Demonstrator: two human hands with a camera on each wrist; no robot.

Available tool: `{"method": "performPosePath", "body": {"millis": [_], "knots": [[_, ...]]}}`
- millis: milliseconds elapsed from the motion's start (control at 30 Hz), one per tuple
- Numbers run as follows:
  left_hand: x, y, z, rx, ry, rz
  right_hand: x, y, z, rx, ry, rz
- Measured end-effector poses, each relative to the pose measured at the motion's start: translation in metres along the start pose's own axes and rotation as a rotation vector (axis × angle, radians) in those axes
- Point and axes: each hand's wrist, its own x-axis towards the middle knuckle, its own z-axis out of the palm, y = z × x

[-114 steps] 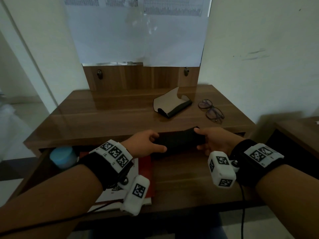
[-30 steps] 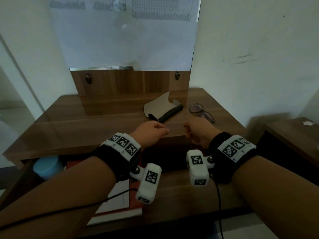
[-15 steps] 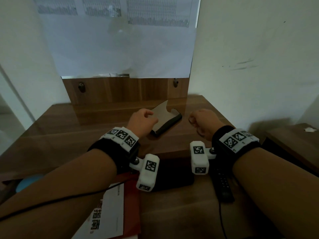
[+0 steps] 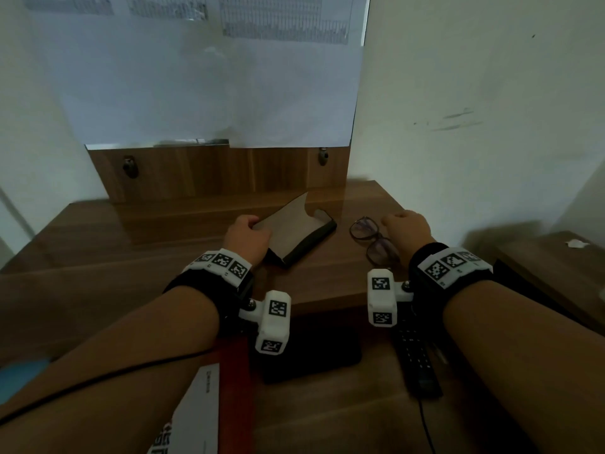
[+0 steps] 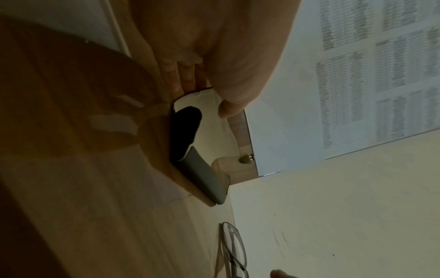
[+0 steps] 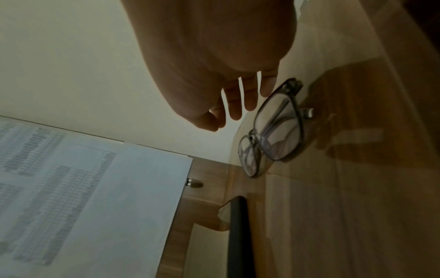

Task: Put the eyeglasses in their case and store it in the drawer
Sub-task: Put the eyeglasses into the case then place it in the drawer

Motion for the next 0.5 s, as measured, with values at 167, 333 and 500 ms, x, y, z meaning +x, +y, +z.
{"method": "performPosePath", "body": {"millis": [167,333,500], "knots": [[0.004,-0.005,0.005,0.008,0.001,0.017,0.001,0.007,0.003,-0.113,-0.031,0.009],[0.005,-0.005,0.008,0.078,-0.002,0.039,0.005,0.010,0.007,-0.310,-0.026,-0.019],[0.006,-0.007,0.008,0.171,-0.027,0.067,-0.006,0.005,0.007,-0.195,0.003,0.042]]}}
